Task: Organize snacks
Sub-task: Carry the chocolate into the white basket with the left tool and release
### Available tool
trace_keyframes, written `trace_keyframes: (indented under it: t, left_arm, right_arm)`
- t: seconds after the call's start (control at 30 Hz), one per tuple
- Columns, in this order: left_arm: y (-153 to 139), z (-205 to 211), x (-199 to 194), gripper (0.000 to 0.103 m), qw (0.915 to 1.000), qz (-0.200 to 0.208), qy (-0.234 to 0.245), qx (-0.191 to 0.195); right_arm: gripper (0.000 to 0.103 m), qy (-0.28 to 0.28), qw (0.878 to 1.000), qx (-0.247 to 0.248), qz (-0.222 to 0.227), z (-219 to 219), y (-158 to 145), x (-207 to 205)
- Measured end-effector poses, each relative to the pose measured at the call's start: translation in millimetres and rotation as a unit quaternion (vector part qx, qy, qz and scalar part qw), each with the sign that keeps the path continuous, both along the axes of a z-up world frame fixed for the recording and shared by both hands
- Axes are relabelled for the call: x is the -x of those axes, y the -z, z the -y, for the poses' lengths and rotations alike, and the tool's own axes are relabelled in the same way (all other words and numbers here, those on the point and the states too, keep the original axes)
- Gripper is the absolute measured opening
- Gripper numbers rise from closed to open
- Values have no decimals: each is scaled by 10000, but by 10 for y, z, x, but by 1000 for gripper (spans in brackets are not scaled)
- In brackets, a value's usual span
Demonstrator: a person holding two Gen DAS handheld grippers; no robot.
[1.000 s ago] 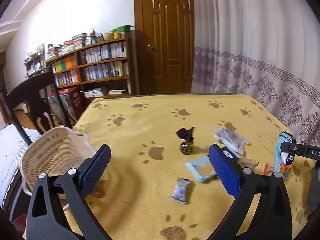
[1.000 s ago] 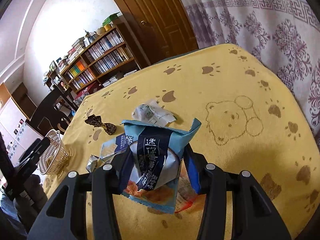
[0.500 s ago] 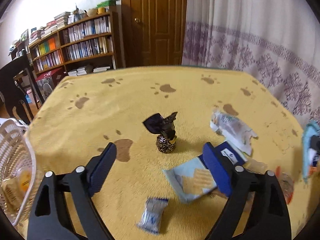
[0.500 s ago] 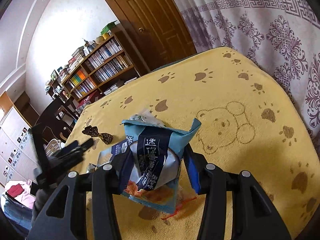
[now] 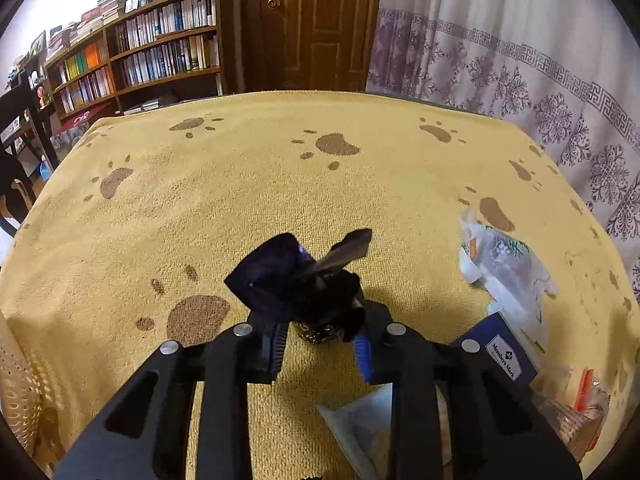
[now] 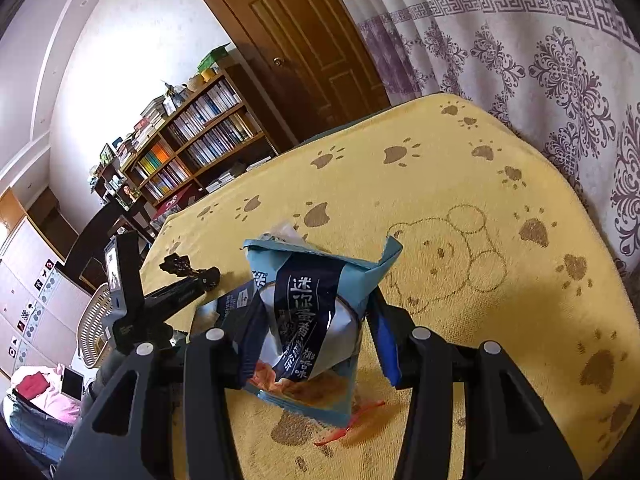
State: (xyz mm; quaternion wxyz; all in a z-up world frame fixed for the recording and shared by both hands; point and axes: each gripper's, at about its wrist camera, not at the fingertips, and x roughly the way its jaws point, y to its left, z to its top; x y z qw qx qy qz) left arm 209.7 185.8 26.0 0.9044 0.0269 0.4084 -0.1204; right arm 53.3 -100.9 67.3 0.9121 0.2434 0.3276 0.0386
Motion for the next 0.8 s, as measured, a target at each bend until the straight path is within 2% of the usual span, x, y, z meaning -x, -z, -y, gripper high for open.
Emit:
trace_keyframes:
  t: [0.3, 0.6, 0.8]
  left_arm:
    - [-221, -131, 193, 28, 9994, 265, -11, 243]
    - [-601, -180, 565, 28, 9949, 992, -161, -93]
    - [-806, -315, 766, 28, 9908, 1294, -351, -183]
  right_arm:
    - [48, 3, 10000, -30, 53, -23, -28, 16]
    - [48, -105, 9997, -8, 201, -100, -115, 82]
    - [48, -215, 9994, 6, 269, -181, -161, 124]
